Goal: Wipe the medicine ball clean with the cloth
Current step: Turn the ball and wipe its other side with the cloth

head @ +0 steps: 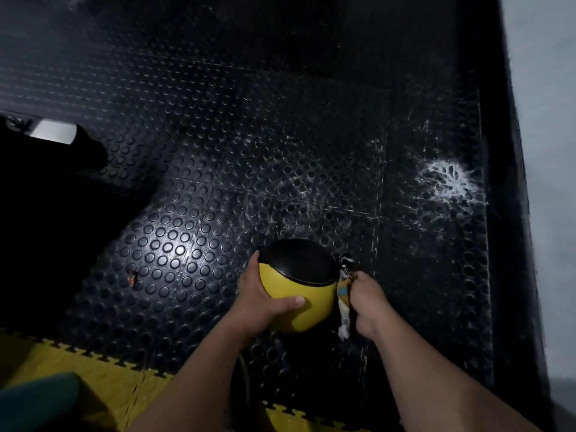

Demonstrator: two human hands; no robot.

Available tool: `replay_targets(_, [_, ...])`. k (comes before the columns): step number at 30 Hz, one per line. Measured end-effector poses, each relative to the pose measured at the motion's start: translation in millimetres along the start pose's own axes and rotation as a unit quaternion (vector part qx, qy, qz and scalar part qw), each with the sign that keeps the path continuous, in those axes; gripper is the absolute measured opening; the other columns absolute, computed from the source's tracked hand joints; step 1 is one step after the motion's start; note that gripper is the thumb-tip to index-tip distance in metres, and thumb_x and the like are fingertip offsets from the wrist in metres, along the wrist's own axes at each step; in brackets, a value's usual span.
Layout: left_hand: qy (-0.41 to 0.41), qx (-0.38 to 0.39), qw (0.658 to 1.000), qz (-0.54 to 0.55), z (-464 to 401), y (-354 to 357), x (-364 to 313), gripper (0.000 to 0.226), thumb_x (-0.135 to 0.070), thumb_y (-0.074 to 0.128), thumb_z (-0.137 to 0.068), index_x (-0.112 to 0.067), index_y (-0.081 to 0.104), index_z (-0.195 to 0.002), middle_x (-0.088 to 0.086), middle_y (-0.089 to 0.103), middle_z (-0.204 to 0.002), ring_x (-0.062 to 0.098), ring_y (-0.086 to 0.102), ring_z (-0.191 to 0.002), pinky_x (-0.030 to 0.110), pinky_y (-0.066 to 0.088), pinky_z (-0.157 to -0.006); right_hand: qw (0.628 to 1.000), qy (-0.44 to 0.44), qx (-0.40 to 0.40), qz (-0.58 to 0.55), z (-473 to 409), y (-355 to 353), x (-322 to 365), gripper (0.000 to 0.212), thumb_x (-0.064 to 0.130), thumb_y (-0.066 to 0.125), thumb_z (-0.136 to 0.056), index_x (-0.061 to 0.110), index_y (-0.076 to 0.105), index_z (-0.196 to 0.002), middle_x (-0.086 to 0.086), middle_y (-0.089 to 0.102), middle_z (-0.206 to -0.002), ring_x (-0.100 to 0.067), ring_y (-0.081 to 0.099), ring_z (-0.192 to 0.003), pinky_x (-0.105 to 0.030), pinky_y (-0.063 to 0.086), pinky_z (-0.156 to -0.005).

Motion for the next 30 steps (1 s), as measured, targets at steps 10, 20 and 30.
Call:
replay_targets(10, [0.008,0.058,0.996,0.067,1,12,-11,0.106,-0.043,0.101,-0.043,-0.038,0.044,-0.132,0.001,0.058,-0.136,0.023,0.061,-0.122,0.045,0.056,-0.097,0.981,-0.169,-0.073,-0.054,43,-21,28,0.022,0.023,0.045,-0.102,0.015,0.058,-0.086,-0.01,0.06,-0.085,-0.024,0.058,-0.078,-0.042,0.049,-0.07])
replay_targets(20, [-0.045,0.004,0.999,-0.006,8,35,-10,0.155,-0.07,0.095,-0.028,-0.055,0.002,-0.151,0.004,0.019,-0.159,0.031,0.034,-0.144,0.052,0.041,-0.114,0.986,-0.154,-0.026,0.062,50,-3,12,0.056,0.063,0.039,-0.095,0.031,0.049,-0.14,-0.001,0.061,-0.137,-0.027,0.057,-0.127,-0.05,0.046,-0.108])
replay_targets(30, [-0.049,0.007,0.999,-0.015,8,44,-12,0.142,-0.048,0.096,-0.055,-0.045,-0.003,-0.157,0.005,0.004,-0.162,0.034,0.026,-0.146,0.05,0.034,-0.118,0.944,-0.242,-0.069,0.214,51,10,56,0.04,0.043,0.035,-0.108,0.029,0.059,-0.136,0.001,0.054,-0.146,-0.023,0.049,-0.134,-0.044,0.04,-0.113])
Point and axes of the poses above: each hand's wrist, its own z-axis away from the middle knuckle, its own y-axis out of the palm, x = y × z, the point moved 6 cm from there along -z, towards the middle knuckle
